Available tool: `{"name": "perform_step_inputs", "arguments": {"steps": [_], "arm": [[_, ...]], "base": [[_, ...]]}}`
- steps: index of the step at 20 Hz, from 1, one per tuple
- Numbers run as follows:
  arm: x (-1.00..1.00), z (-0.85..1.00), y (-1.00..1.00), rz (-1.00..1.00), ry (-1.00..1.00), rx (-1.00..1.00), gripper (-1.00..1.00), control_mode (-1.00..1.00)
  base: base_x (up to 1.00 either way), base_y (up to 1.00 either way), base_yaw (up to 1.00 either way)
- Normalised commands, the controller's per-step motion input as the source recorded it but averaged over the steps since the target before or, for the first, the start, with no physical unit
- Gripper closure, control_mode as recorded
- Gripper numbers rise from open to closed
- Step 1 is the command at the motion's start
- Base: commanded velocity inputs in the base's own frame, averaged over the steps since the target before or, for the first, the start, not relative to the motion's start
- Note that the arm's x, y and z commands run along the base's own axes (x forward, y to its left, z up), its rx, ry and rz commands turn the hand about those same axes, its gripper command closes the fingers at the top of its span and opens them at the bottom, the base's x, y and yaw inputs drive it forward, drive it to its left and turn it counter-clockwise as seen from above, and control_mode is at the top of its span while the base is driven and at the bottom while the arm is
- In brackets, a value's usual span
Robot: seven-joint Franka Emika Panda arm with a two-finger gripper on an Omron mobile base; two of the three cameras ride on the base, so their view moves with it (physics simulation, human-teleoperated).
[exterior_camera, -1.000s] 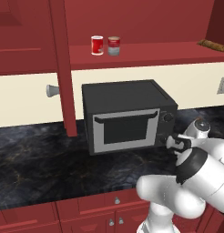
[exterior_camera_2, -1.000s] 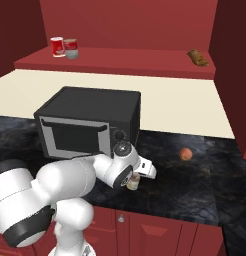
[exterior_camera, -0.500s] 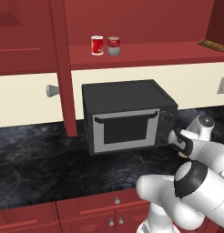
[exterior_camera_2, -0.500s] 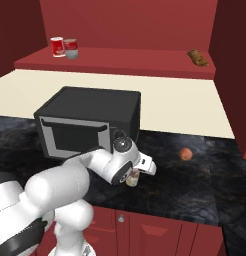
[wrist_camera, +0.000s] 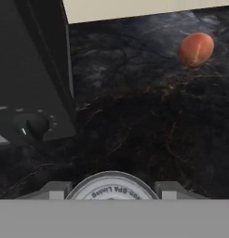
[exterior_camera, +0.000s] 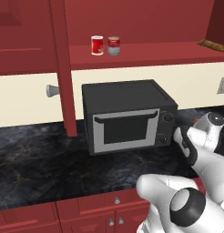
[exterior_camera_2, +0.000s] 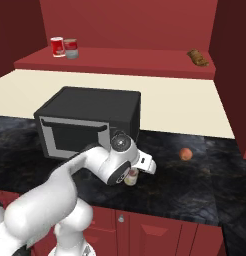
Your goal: Pick the cans from the counter and place them in their designated side in the cabinet.
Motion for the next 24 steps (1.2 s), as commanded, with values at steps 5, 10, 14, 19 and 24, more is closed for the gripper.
{"name": "perform_step_inputs", "arguments": {"steps": [5,10,14,19,24], "arm": [[-0.28,0.33,0.07,0.00,-0.05,0.00,1.00,-1.00],[-0.27,0.35,0.09,0.00,-0.06,0.00,1.00,-1.00],[-0.27,0.33,0.09,0.00,-0.07,0.00,1.00,-1.00],[-0.29,0.37,0.06,0.00,-0.08,0.00,1.00,-1.00],[-0.28,0.40,0.08,0.00,-0.07,0.00,1.00,-1.00]], "base": [[0.00,0.00,0.00],[0.00,0.00,0.00],[0.00,0.00,0.00],[0.00,0.00,0.00],[0.00,0.00,0.00]]}}
